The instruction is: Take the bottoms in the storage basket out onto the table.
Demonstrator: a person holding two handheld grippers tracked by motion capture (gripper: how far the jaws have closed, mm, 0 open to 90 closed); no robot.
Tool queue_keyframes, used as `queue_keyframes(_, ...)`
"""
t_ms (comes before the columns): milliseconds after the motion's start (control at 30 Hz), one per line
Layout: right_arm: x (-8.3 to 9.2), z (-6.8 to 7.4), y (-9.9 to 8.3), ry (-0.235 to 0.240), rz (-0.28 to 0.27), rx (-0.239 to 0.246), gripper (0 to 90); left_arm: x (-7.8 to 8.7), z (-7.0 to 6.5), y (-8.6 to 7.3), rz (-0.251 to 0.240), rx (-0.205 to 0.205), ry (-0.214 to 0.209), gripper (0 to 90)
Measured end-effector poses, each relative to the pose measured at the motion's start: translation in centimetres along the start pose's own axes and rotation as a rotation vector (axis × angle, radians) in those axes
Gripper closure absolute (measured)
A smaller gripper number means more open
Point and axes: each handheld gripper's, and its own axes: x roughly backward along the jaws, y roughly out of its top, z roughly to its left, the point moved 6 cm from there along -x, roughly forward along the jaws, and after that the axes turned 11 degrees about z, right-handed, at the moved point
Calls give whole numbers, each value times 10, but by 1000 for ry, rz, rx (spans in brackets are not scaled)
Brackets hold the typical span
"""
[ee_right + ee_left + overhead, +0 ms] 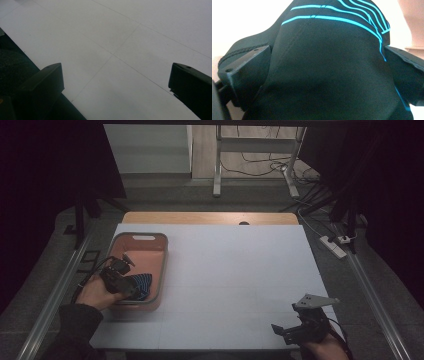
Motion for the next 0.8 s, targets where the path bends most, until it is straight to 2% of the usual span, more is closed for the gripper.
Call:
queue_keyframes(167,0,0,0,-2,4,5,0,-2,0,0,24,13,-9,47)
queue_keyframes(300,0,1,0,-2,5,6,0,-3,2,0,45,28,-19,135)
queue_keyframes(333,0,1,0,-4,5,6,0,-2,2,-1,48,32,-26,189)
queue_keyframes(433,0,1,0,-4,6,9,0,-1,1,-1,45,44,-36,279)
queue_keyframes(567,0,1,0,-6,5,13,0,1,0,-2,32,48,-29,384)
queue_keyframes(600,0,1,0,-8,4,16,0,3,-1,-4,11,61,-17,411)
queue_keyframes(633,0,1,0,-8,4,17,0,3,-1,-4,11,61,-17,427)
queue_keyframes(667,0,1,0,-8,4,18,0,4,-1,-5,-5,79,-13,440)
queue_keyframes(800,0,1,0,-10,2,19,0,6,-1,-7,-26,87,-16,493)
